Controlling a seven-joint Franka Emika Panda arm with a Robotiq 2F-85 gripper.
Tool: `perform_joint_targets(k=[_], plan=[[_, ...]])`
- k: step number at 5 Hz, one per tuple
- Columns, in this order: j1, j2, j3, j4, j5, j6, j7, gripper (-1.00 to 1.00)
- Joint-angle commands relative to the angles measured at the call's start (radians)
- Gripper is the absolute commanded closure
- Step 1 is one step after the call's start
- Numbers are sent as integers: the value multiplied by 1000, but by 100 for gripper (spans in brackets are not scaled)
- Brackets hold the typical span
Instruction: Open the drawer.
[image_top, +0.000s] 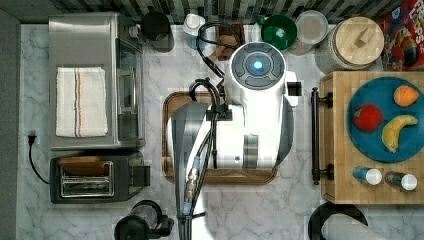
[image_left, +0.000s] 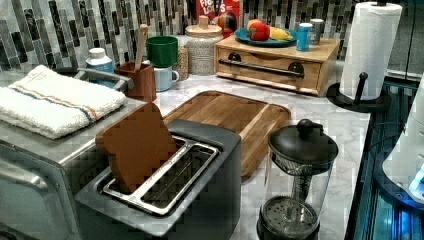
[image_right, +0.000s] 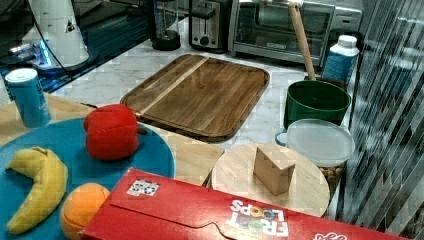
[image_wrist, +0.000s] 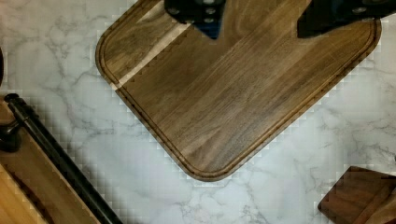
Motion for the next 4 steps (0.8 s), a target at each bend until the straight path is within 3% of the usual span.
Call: perform_joint_targets(k=[1, 4], plan=[[-2, 6, 2, -1, -1, 1, -12, -100], [-65, -44, -33, -99, 10, 40, -355, -100]])
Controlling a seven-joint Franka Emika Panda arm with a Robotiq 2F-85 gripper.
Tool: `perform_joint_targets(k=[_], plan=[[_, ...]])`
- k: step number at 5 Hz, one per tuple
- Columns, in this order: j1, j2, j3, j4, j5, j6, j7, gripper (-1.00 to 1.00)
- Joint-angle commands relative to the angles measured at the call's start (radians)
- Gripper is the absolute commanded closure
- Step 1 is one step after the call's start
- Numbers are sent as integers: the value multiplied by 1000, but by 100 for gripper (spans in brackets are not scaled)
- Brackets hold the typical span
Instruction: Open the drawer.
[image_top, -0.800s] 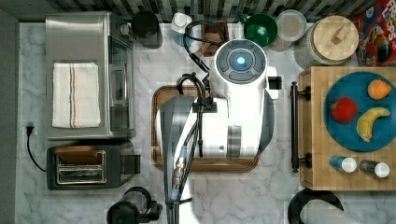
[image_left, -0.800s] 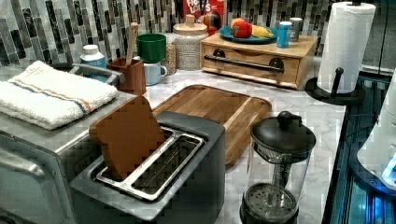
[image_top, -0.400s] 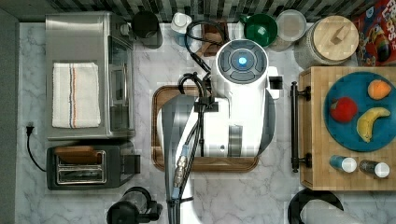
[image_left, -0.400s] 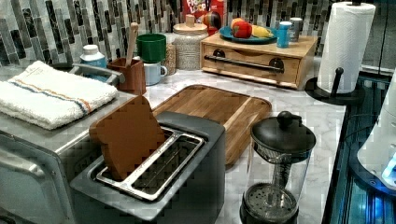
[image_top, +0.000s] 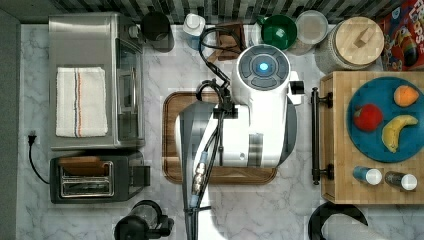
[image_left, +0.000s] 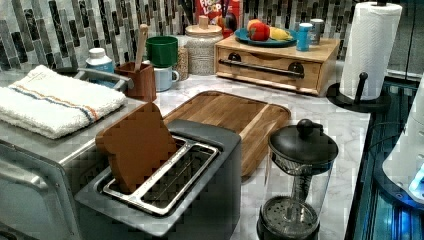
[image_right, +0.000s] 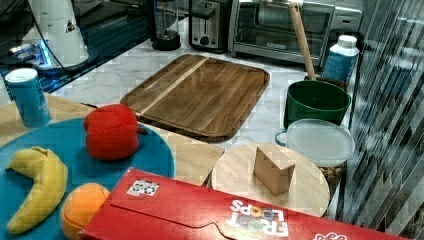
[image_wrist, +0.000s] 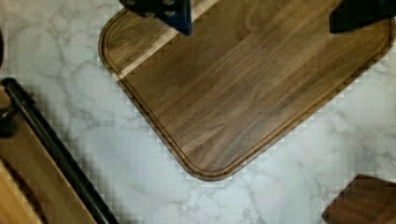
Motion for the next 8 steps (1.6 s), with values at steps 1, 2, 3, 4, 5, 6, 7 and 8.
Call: perform_joint_targets(k=[1, 2, 3, 4, 5, 6, 7, 8], plan=[[-76, -68, -47, -91, 15, 34, -400, -100], [-94, -69, -65, -110, 3, 59, -507, -100], [-42, -58, -152, -109, -11, 73, -603, -100], [-99, -47, -131, -109, -24, 88, -702, -100], [-105, -41, -152, -109, -28, 106, -771, -100], [-134, -24, -140, -113, -26, 132, -809, -100], [-133, -13, -147, -128, -47, 169, -832, -100], [-139, 13, -159, -145, -69, 227, -878, -100]])
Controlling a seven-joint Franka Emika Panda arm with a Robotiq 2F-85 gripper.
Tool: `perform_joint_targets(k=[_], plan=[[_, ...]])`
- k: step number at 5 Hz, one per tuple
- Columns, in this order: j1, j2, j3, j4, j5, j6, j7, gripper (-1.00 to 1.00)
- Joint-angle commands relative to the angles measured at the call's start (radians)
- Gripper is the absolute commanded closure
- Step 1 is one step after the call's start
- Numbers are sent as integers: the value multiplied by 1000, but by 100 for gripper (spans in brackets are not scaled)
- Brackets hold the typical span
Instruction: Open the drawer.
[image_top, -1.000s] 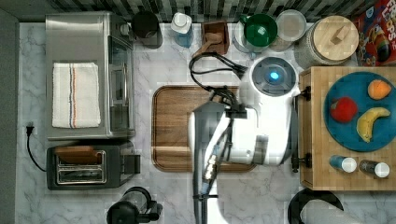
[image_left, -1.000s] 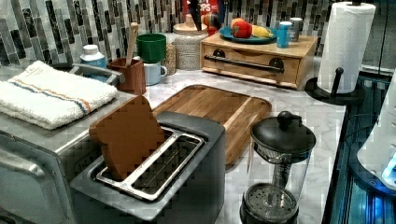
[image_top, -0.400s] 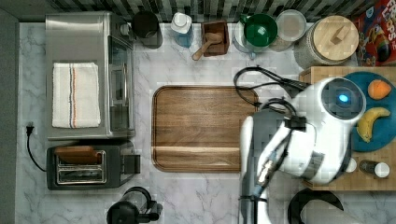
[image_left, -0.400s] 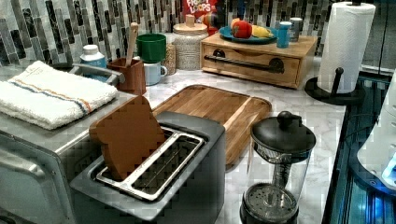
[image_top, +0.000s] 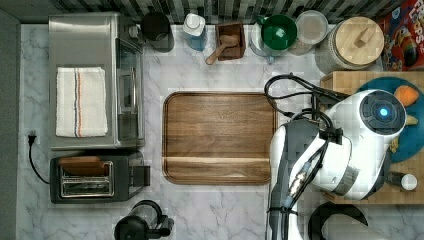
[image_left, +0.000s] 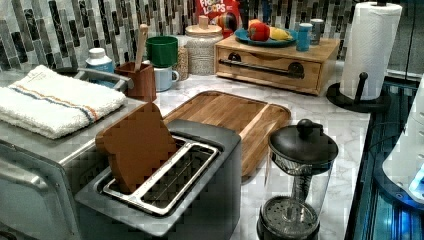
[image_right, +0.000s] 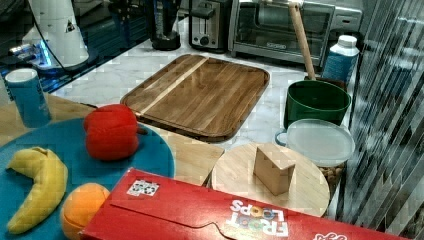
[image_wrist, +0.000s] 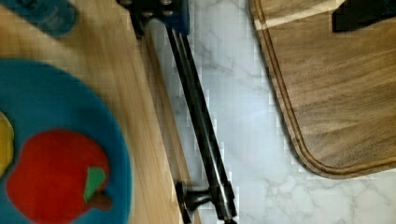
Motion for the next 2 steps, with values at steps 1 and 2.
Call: perform_joint_targets(k=[1, 2], plan=[[0, 71, 5, 2, -24, 94, -262, -100], [-25, 86, -13, -26, -12, 167, -341, -100]])
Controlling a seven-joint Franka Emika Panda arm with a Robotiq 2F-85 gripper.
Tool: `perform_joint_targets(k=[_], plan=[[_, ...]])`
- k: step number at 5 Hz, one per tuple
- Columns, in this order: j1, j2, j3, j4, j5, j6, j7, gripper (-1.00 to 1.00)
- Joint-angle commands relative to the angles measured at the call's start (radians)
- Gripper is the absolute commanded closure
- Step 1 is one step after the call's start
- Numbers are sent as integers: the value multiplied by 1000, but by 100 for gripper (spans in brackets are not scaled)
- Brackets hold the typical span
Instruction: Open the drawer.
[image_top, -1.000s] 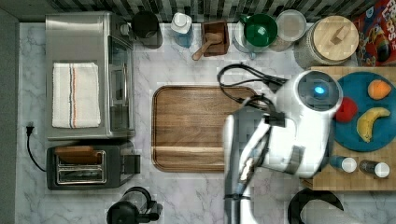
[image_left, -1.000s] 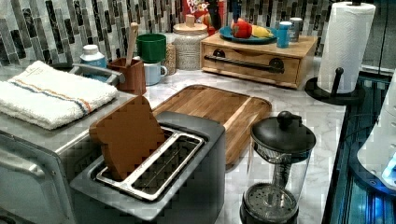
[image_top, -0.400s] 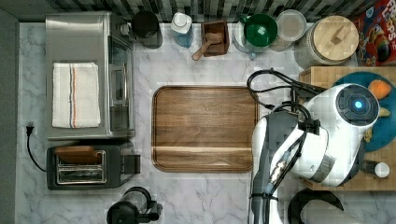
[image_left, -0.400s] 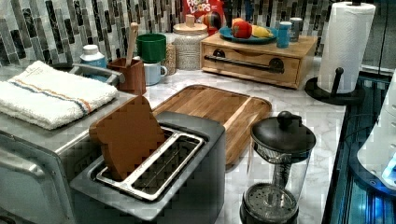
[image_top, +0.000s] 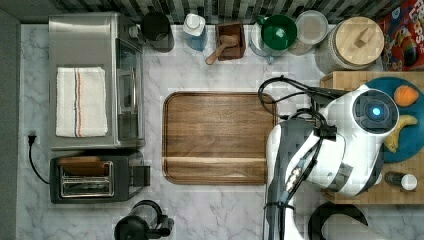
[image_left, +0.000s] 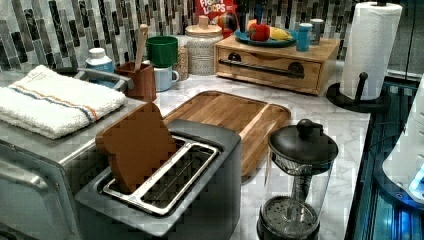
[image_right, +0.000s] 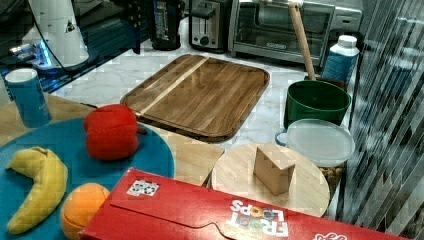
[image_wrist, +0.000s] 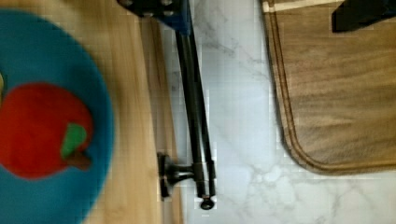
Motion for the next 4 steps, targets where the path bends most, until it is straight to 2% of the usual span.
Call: perform_joint_targets(k=[1, 3, 4], plan=[[-47, 90, -28, -40, -3, 182, -236, -100], [-56, 112, -37, -133, 13, 331, -204, -100], [-63, 99, -22, -176, 13, 344, -160, -100]])
